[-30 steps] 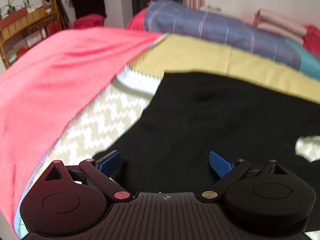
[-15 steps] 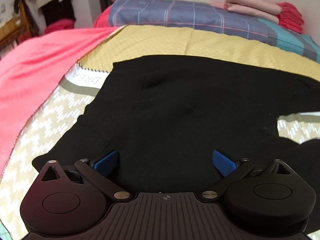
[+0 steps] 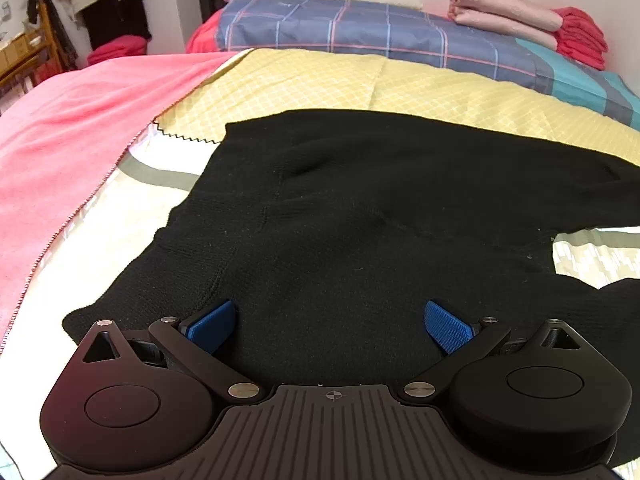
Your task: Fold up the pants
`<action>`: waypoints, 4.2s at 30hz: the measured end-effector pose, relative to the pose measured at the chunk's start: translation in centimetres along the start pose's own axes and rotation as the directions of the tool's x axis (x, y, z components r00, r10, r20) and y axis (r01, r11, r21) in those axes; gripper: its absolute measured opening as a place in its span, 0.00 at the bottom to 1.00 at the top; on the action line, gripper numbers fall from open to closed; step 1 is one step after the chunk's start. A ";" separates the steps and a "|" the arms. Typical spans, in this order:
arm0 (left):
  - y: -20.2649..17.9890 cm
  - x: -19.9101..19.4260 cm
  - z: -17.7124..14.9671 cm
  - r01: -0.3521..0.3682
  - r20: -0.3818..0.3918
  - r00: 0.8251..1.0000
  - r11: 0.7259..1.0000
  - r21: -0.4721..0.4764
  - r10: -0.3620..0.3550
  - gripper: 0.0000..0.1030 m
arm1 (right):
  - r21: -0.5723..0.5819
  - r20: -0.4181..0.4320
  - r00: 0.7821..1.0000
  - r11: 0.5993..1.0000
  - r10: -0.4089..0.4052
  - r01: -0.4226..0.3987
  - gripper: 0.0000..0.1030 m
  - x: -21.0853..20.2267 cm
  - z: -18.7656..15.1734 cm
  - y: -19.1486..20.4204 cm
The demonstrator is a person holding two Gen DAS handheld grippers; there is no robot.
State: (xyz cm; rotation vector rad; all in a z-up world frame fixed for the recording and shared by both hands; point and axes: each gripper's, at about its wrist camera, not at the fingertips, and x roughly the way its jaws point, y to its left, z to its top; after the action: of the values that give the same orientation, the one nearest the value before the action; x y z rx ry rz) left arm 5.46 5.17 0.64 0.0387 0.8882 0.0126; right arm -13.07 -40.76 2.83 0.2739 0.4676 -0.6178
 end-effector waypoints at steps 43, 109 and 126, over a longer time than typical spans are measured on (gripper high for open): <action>4.8 -6.1 -1.5 0.154 -0.031 0.987 0.978 -0.143 -0.160 1.00 | -0.034 -0.181 0.977 0.993 0.109 -0.117 0.77 1.0 -1.6 0.6; 8.6 10.7 15.4 0.494 0.022 0.835 0.730 -0.473 -0.551 0.95 | 0.422 -0.200 0.816 0.799 0.543 -0.428 0.75 27.2 14.4 3.9; 10.5 6.6 13.5 0.571 0.138 0.791 0.637 -0.518 -0.596 1.00 | 0.126 -0.224 0.952 0.974 0.210 -0.186 0.68 19.6 10.9 -0.4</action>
State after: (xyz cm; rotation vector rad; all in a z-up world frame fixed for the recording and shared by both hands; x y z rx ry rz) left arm 20.14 15.47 4.47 -0.7962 0.8824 -0.3538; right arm 4.40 -54.78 2.44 0.4913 0.6292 -0.4143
